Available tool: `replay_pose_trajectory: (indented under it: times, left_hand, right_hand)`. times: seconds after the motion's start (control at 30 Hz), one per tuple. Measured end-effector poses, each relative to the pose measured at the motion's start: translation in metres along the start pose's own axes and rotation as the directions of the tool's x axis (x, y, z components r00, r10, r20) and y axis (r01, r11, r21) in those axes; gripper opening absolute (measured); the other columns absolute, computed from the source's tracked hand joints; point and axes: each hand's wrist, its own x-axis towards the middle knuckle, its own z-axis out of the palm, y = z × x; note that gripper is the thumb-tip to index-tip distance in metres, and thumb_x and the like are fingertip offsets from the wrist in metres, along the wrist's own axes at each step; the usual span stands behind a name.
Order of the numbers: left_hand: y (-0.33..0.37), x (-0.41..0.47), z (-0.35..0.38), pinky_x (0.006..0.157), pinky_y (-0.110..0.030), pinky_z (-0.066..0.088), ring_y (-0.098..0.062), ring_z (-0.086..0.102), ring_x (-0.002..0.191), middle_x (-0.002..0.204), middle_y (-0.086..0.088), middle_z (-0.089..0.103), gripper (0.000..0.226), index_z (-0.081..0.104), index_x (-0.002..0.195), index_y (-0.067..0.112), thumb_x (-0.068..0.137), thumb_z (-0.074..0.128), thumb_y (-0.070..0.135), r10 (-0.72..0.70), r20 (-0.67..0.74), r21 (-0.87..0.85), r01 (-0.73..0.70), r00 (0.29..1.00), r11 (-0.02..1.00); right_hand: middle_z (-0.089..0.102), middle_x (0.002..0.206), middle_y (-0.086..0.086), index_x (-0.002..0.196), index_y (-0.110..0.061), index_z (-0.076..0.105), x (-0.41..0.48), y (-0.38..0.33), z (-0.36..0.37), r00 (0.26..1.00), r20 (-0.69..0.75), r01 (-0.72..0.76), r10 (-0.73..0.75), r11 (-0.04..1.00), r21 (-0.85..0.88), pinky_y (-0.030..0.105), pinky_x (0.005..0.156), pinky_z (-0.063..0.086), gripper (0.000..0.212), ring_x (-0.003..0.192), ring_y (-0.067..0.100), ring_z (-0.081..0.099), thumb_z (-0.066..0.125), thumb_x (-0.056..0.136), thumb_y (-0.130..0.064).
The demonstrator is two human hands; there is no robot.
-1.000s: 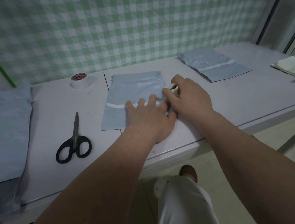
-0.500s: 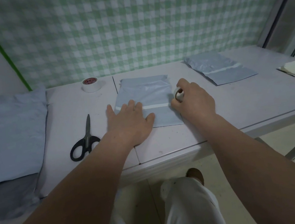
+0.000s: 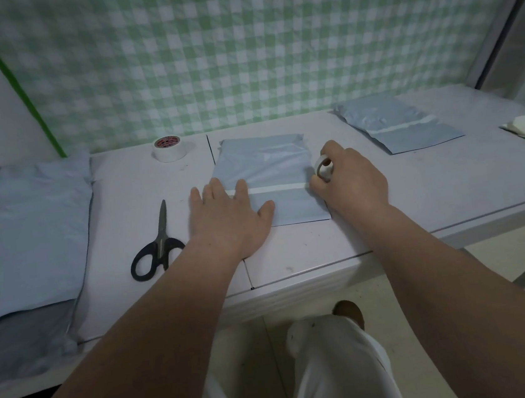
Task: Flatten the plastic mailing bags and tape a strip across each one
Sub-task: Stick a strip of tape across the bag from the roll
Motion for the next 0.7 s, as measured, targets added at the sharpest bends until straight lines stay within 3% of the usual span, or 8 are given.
replay_pose_trajectory:
  times: [0.23, 0.4, 0.53, 0.7]
  left_hand:
    - [0.011, -0.002, -0.007, 0.112, -0.056, -0.011, -0.038, 0.006, 0.144, 0.158, -0.019, 0.001, 0.072, -0.002, 0.151, 0.035, 0.087, -0.003, 0.069, -0.023, 0.026, 0.098, 0.02, 0.999, 0.995]
    - [0.048, -0.008, -0.011, 0.113, -0.058, -0.008, -0.044, 0.004, 0.143, 0.159, -0.013, -0.004, 0.062, -0.005, 0.149, 0.043, 0.091, 0.0, 0.064, 0.074, 0.024, 0.046, -0.075, 0.997, 0.996]
    - [0.058, -0.007, -0.008, 0.113, -0.06, -0.006, -0.043, 0.002, 0.143, 0.16, -0.008, -0.001, 0.053, -0.001, 0.147, 0.048, 0.095, 0.004, 0.057, 0.143, -0.003, -0.035, -0.143, 0.99, 0.989]
    - [0.043, -0.008, -0.007, 0.112, -0.06, -0.006, -0.033, 0.005, 0.145, 0.159, -0.013, 0.002, 0.055, 0.005, 0.149, 0.041, 0.095, 0.004, 0.055, 0.079, 0.032, -0.039, -0.078, 0.996, 0.996]
  right_hand:
    - [0.053, 0.092, 0.006, 0.104, -0.02, 0.047, -0.001, -0.001, 0.002, 1.0, -0.015, 0.009, -0.008, 1.0, 0.005, 0.032, 0.061, 0.038, 0.024, 0.082, 0.03, 0.052, 0.055, 0.084, -0.03]
    - [0.053, 0.092, 0.006, 0.106, -0.02, 0.048, -0.001, -0.001, 0.001, 1.0, -0.027, 0.016, -0.015, 1.0, 0.003, 0.032, 0.061, 0.038, 0.026, 0.081, 0.029, 0.052, 0.055, 0.084, -0.031]
    - [0.052, 0.092, 0.004, 0.106, -0.02, 0.049, -0.002, 0.0, 0.002, 0.999, -0.049, 0.014, -0.012, 1.0, 0.024, 0.032, 0.061, 0.038, 0.027, 0.083, 0.027, 0.051, 0.056, 0.082, -0.031]
    - [0.051, 0.097, 0.004, 0.107, -0.019, 0.05, -0.003, 0.001, 0.003, 0.997, -0.078, 0.018, -0.017, 1.0, 0.014, 0.031, 0.06, 0.035, 0.026, 0.089, 0.026, 0.05, 0.055, 0.084, -0.028]
